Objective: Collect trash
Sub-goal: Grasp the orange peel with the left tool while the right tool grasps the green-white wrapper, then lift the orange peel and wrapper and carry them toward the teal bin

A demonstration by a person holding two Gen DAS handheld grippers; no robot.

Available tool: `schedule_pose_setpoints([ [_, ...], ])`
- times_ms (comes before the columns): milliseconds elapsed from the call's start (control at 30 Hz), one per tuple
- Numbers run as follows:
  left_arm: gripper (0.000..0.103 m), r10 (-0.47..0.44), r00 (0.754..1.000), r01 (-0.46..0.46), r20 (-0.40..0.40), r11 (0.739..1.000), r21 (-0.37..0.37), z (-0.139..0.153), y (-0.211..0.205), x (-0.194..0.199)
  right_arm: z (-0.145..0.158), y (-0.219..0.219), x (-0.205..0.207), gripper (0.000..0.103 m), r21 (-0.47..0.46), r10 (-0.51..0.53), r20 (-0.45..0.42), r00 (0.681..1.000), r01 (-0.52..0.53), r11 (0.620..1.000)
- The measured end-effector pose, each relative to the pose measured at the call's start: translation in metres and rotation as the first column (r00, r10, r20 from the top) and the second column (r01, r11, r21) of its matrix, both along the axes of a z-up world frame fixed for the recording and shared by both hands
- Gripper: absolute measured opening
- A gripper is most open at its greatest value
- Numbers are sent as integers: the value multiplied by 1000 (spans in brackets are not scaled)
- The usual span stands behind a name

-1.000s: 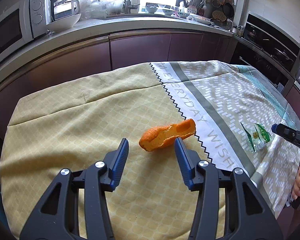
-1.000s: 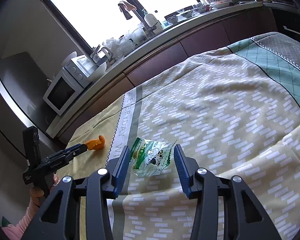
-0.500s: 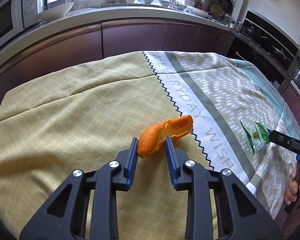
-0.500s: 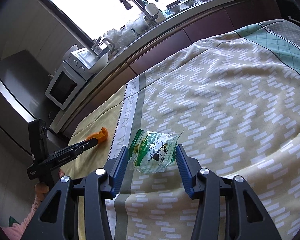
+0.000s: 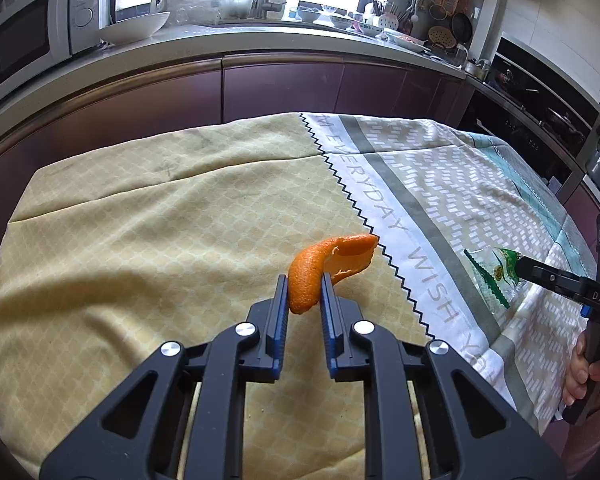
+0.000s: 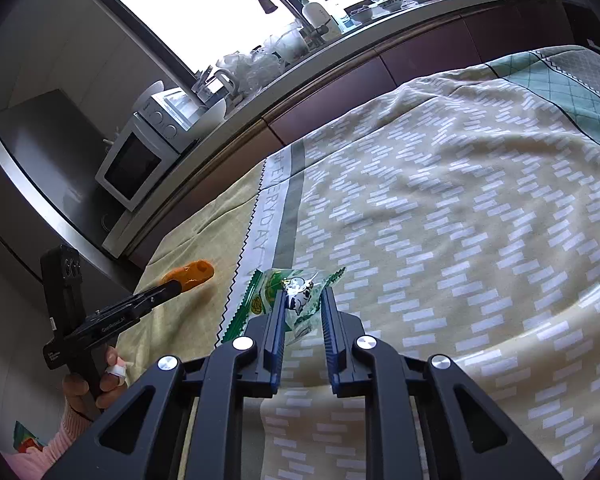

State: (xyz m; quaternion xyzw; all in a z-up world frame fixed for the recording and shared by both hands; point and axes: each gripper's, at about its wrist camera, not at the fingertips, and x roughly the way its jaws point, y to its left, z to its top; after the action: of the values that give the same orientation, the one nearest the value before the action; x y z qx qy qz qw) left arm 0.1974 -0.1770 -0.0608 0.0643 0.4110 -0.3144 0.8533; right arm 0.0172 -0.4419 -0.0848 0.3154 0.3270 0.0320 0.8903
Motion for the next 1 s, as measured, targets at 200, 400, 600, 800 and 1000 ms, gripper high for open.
schedule_pose_setpoints([
  [200, 15, 38, 999, -37, 33, 999, -27, 13, 31, -15, 7, 14, 2, 15, 7, 33, 30, 999, -33, 999],
  [400, 15, 84, 995, -81, 57, 996, -48, 22, 63, -31, 15, 35, 8, 15, 9, 85, 62, 994, -86, 996],
  [600, 15, 135, 988, -131, 79, 990, -55, 28, 96, -49, 21, 65, 16, 15, 15, 156, 85, 984, -157, 987],
  [800, 15, 188, 978, -183, 90, 981, -59, 29, 127, -67, 26, 97, 26, 15, 18, 230, 97, 968, -232, 972],
  [1000, 15, 230, 970, -225, 83, 972, -66, 25, 154, -79, 28, 124, 34, 15, 19, 289, 100, 952, -292, 956],
])
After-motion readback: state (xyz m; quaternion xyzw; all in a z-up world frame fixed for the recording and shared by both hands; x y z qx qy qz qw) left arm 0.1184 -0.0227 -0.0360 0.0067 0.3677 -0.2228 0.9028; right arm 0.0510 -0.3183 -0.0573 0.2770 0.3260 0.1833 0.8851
